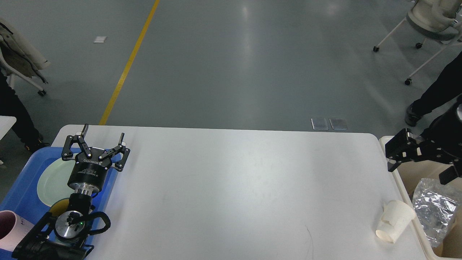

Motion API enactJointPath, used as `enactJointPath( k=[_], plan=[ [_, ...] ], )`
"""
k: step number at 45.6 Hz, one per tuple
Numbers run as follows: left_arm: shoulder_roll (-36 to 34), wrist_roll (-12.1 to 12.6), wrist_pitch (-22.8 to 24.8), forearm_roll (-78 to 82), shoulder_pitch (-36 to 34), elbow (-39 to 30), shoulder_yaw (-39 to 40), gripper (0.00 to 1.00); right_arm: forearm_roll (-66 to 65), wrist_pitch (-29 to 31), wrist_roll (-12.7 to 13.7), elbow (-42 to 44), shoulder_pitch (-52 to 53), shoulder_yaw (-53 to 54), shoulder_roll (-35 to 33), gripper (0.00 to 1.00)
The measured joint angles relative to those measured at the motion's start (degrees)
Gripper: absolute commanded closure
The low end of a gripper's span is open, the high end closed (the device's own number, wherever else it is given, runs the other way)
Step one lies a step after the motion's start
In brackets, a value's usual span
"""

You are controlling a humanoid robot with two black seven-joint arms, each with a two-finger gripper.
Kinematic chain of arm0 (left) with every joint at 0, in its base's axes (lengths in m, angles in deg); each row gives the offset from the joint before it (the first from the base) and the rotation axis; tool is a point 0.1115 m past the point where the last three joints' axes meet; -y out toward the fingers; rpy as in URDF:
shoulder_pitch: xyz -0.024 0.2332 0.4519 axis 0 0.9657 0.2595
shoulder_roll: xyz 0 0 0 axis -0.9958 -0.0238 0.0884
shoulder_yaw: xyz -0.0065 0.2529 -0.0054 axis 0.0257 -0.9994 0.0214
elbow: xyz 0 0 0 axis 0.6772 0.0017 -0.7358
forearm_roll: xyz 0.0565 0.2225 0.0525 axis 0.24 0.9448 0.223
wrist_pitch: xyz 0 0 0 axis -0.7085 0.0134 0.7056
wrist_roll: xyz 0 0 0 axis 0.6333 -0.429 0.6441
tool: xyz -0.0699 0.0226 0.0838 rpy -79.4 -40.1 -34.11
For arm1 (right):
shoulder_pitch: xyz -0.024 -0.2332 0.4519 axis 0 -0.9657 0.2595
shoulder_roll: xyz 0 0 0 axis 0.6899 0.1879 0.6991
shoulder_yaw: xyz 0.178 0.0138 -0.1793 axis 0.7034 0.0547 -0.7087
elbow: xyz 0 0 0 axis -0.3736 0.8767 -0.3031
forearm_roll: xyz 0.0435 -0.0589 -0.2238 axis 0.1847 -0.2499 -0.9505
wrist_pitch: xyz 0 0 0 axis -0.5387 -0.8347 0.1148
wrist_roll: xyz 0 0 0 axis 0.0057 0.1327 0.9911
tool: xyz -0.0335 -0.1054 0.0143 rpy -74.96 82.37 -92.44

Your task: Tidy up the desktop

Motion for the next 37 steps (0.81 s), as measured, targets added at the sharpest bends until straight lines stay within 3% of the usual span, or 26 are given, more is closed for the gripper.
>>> enactJointPath(
  k=[7,12,22,37],
  plan=[
    [0.0,0.0,0.0,0.0,0.02,0.0,0.0,0.03,-0.04,-12.25,0.0,8.21,-17.66,4.97,-1.34,0.0],
    [0.01,0.0,0.0,0.0,0.06,0.0,0.0,0.03,0.52,-17.4,-0.05,16.73,-31.51,10.76,-1.17,0.0],
    [0.01,0.0,0.0,0.0,0.05,0.0,0.0,0.03,0.96,-19.07,-0.12,29.96,-50.67,20.75,0.68,0.0],
    [0.01,0.0,0.0,0.0,0.02,0.0,0.0,0.03,0.95,-20.24,-0.74,38.98,-59.98,25.12,4.0,0.0]
  ],
)
